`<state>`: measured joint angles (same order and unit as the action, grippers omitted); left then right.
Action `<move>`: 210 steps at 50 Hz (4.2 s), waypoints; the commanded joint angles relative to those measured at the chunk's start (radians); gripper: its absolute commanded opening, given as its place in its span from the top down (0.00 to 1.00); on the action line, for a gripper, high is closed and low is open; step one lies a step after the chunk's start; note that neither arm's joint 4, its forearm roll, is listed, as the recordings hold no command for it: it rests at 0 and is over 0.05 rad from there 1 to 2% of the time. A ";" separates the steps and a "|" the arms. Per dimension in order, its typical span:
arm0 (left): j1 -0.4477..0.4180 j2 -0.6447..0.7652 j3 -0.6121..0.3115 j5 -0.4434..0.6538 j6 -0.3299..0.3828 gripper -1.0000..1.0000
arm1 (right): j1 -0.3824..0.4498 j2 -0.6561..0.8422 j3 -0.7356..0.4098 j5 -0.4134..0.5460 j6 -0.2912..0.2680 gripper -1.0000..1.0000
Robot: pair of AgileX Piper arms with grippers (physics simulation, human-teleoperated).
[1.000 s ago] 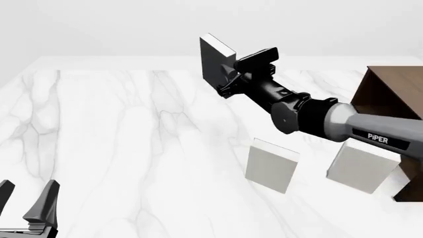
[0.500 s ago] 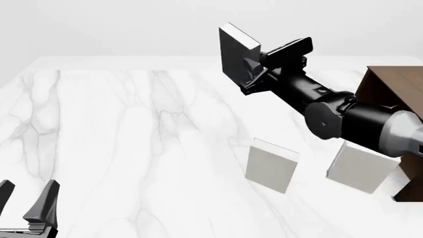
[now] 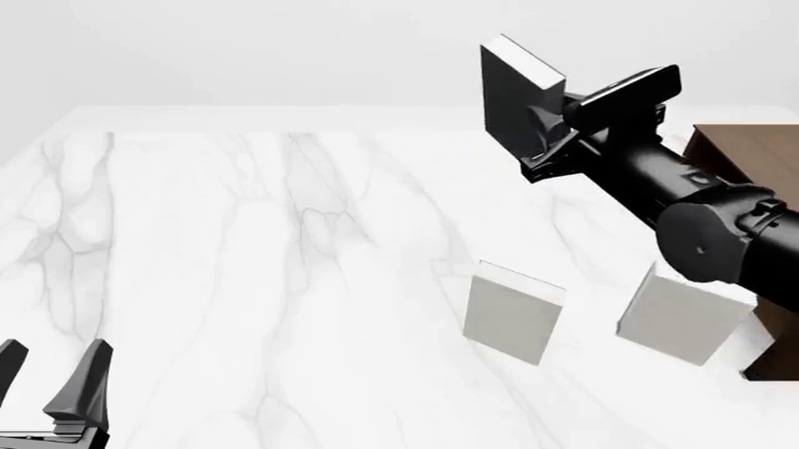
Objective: Pick up the book on the left and place it on top of the shelf.
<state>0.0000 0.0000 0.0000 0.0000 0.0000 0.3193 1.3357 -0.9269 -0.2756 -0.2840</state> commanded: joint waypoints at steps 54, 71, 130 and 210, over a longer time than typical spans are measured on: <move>0.000 0.000 0.000 0.000 0.000 0.00 | -0.270 -0.274 0.092 0.102 -0.157 1.00; 0.000 0.000 0.000 0.000 0.000 0.00 | -0.304 -0.310 0.066 0.164 -0.237 1.00; 0.000 0.000 0.000 0.000 0.000 0.00 | -0.463 -0.327 0.100 0.151 -0.437 1.00; 0.000 0.000 0.000 0.000 0.000 0.00 | -0.675 -0.194 0.047 0.062 -0.618 1.00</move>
<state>0.0000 0.0000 0.0000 0.0000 0.0000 -0.3233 1.1528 -0.8706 -0.2014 -0.8954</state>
